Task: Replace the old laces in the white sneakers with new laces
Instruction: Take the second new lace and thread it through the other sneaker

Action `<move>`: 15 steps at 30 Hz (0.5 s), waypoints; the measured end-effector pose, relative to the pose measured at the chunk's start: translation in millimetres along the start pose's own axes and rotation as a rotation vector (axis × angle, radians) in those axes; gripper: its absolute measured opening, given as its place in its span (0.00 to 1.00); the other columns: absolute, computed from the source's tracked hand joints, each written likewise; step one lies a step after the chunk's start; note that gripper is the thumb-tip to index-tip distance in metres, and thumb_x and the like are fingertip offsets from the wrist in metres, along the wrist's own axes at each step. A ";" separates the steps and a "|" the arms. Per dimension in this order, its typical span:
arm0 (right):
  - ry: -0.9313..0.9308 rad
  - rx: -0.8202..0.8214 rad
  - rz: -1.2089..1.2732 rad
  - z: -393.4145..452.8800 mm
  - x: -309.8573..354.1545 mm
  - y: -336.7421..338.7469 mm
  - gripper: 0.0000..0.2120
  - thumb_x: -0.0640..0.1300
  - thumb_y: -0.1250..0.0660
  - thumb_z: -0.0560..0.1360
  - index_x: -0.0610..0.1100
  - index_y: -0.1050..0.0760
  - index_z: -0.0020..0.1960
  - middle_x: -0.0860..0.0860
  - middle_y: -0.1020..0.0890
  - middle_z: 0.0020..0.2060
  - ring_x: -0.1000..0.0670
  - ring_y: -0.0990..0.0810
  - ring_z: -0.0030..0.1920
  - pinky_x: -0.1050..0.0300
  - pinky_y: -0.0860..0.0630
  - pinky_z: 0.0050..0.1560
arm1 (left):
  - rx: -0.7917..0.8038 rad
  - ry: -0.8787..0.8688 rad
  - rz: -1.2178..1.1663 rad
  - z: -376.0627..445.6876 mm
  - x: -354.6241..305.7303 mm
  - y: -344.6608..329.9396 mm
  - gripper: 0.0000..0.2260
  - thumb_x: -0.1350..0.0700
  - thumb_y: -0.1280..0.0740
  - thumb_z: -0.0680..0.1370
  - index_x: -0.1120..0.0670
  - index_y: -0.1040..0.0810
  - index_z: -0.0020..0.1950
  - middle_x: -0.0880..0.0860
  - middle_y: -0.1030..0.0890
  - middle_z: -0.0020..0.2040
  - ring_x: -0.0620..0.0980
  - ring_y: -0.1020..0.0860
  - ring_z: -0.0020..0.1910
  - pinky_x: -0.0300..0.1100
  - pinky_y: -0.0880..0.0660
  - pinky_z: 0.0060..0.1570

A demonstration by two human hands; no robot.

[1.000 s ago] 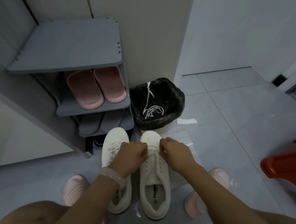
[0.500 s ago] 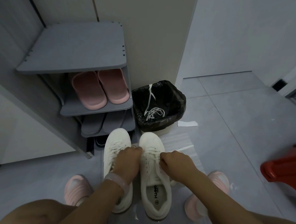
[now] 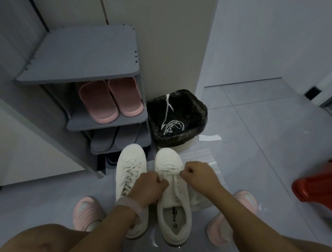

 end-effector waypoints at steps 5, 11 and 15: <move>-0.309 -0.388 0.516 -11.0 -41.3 70.9 0.18 0.42 0.37 0.71 0.46 0.42 0.28 0.51 0.40 0.25 0.51 0.42 0.28 0.56 0.43 0.33 | 0.050 0.096 -0.112 1.3 8.4 -1.7 0.11 0.57 0.37 0.77 0.59 0.29 0.36 0.56 0.25 0.33 0.52 0.23 0.32 0.48 0.20 0.38; -0.282 -0.131 0.573 -15.0 -26.9 63.4 0.10 0.40 0.40 0.72 0.43 0.36 0.33 0.51 0.37 0.27 0.52 0.40 0.29 0.60 0.41 0.32 | 0.005 0.047 0.029 0.7 2.3 -1.9 0.11 0.53 0.37 0.77 0.54 0.33 0.36 0.52 0.27 0.35 0.53 0.23 0.37 0.48 0.23 0.41; -0.236 0.222 0.440 -19.2 -8.5 51.1 0.11 0.40 0.40 0.73 0.45 0.30 0.32 0.51 0.33 0.27 0.52 0.38 0.29 0.63 0.40 0.28 | -0.133 -0.153 0.344 0.4 -23.0 3.2 0.13 0.50 0.39 0.77 0.54 0.32 0.59 0.53 0.25 0.53 0.52 0.25 0.52 0.43 0.30 0.48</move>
Point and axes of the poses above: each hand's wrist, its own z-axis towards the middle knuckle, its own y-axis out of the back of the hand, x = y × z, the point moved 8 cm from there along z, towards the middle knuckle
